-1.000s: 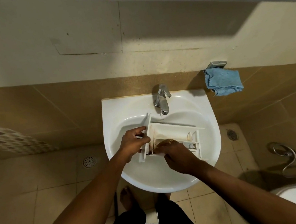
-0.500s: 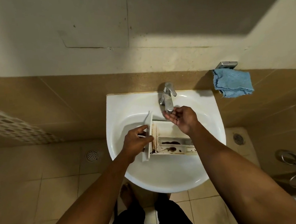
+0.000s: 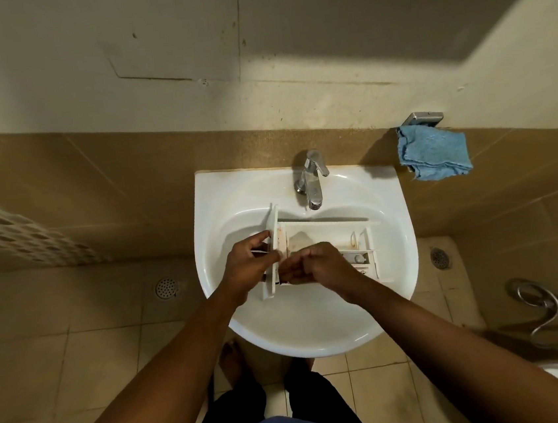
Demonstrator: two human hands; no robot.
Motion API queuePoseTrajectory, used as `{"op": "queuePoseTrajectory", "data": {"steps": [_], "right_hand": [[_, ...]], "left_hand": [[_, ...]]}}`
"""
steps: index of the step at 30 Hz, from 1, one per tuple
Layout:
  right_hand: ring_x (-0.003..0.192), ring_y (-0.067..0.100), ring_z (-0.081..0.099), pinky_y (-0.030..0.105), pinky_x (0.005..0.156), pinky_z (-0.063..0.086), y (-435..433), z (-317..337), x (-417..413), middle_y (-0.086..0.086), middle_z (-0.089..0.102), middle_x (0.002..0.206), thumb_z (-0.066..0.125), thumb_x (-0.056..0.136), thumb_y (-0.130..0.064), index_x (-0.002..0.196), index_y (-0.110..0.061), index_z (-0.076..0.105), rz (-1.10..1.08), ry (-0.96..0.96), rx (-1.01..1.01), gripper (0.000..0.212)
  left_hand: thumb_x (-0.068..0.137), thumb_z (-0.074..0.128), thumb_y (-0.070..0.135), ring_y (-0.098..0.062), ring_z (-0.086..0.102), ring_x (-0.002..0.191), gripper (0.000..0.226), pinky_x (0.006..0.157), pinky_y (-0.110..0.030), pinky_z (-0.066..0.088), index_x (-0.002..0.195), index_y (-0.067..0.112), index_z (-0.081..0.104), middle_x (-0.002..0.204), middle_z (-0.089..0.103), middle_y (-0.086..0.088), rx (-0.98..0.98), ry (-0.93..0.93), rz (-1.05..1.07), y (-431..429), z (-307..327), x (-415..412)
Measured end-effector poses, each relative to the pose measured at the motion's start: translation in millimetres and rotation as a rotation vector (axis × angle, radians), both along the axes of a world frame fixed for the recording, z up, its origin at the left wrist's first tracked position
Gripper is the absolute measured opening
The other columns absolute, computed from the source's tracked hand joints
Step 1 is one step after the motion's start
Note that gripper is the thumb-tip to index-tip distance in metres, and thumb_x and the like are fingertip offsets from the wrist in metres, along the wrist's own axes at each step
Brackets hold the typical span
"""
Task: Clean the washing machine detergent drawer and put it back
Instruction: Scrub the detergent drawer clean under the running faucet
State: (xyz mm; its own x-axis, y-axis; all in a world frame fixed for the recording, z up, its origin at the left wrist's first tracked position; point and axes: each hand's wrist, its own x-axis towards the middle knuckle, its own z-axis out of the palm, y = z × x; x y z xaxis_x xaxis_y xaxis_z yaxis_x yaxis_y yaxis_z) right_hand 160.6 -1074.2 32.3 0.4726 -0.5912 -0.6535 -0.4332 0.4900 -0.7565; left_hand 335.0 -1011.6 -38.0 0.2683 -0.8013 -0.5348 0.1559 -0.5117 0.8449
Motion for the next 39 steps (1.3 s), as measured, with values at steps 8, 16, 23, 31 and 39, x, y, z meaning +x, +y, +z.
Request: {"op": "queuePoseTrajectory", "data": {"steps": [8,16,23,31,39], "right_hand": [[0.098,0.033,0.075,0.041,0.091,0.061,-37,-19,24,0.025,0.076,0.106,0.046,0.094,0.017,0.108,0.008,0.074,-0.183,-0.028,-0.211,0.033],[0.095,0.038,0.076,0.039,0.089,0.063,-18,-19,-3,0.022,0.078,0.094,0.050,0.090,0.015,0.097,0.001,0.079,-0.026,0.007,-0.218,0.033],[0.104,0.016,0.074,0.024,0.097,0.055,-27,-38,2,0.005,0.079,0.108,0.059,0.092,0.009,0.111,-0.008,0.080,0.074,0.115,-0.527,0.033],[0.084,0.024,0.074,0.033,0.086,0.059,-43,-32,10,0.012,0.079,0.089,0.053,0.088,0.009,0.092,-0.007,0.082,0.003,0.099,-0.375,0.033],[0.088,0.037,0.076,0.042,0.084,0.065,-93,-25,15,0.032,0.072,0.100,0.029,0.085,0.023,0.110,0.019,0.060,-0.694,-0.245,0.212,0.041]], "left_hand": [[0.080,0.087,0.025,-0.023,0.076,0.097,0.064,0.080,-0.058,0.064,0.140,0.031,0.065,0.107,0.076,0.001,0.018,-0.028,0.014,1,3,-4],[0.066,0.090,0.042,-0.021,0.075,0.098,0.074,0.082,-0.053,0.064,0.136,0.032,0.068,0.109,0.075,0.001,0.011,-0.035,0.020,1,8,-9],[0.080,0.089,0.022,-0.027,0.074,0.097,0.062,0.078,-0.058,0.063,0.137,0.026,0.065,0.108,0.073,-0.005,0.068,-0.035,0.076,-4,11,-11],[0.077,0.091,0.025,-0.029,0.074,0.097,0.065,0.073,-0.055,0.062,0.136,0.022,0.066,0.108,0.073,-0.011,0.121,-0.002,0.074,-9,15,-11],[0.083,0.087,0.017,-0.024,0.076,0.101,0.060,0.077,-0.053,0.065,0.138,0.019,0.064,0.112,0.076,-0.015,0.131,0.117,0.034,-9,13,-1]]}}
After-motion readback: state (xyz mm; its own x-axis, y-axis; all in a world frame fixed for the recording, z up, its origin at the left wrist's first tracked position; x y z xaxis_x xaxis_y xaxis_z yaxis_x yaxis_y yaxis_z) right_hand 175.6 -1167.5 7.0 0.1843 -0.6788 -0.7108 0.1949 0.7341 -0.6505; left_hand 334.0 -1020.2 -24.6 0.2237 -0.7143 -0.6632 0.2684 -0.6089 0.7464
